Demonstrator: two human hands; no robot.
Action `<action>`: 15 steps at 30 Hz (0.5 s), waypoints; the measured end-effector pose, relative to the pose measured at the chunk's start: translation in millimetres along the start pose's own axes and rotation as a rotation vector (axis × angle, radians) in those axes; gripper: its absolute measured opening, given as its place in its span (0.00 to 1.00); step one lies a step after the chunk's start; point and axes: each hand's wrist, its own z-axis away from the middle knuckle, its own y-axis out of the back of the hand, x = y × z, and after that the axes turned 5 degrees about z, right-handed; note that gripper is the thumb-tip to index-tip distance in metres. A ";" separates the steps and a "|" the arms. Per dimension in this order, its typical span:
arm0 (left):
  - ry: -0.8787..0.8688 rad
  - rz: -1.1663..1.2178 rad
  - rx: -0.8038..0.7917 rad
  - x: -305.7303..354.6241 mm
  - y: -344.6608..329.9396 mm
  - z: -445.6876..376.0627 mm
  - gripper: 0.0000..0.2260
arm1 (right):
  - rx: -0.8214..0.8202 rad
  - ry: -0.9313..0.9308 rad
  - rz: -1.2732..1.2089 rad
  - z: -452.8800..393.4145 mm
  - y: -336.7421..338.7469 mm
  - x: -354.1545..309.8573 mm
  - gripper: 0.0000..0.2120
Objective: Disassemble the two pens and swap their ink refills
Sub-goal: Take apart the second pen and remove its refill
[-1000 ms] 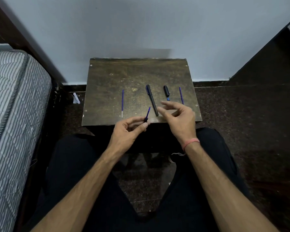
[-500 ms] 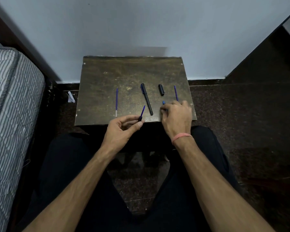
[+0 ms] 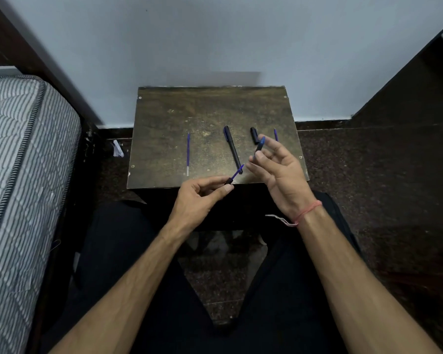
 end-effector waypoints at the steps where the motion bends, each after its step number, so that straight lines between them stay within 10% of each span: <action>1: -0.005 0.012 0.000 0.5 0.1 -0.1 0.11 | -0.014 -0.029 -0.036 -0.5 -0.4 -0.2 0.17; 15: -0.057 -0.003 0.018 1.0 2.5 -3.6 0.10 | -0.029 -0.130 -0.138 -2.6 -5.8 0.1 0.09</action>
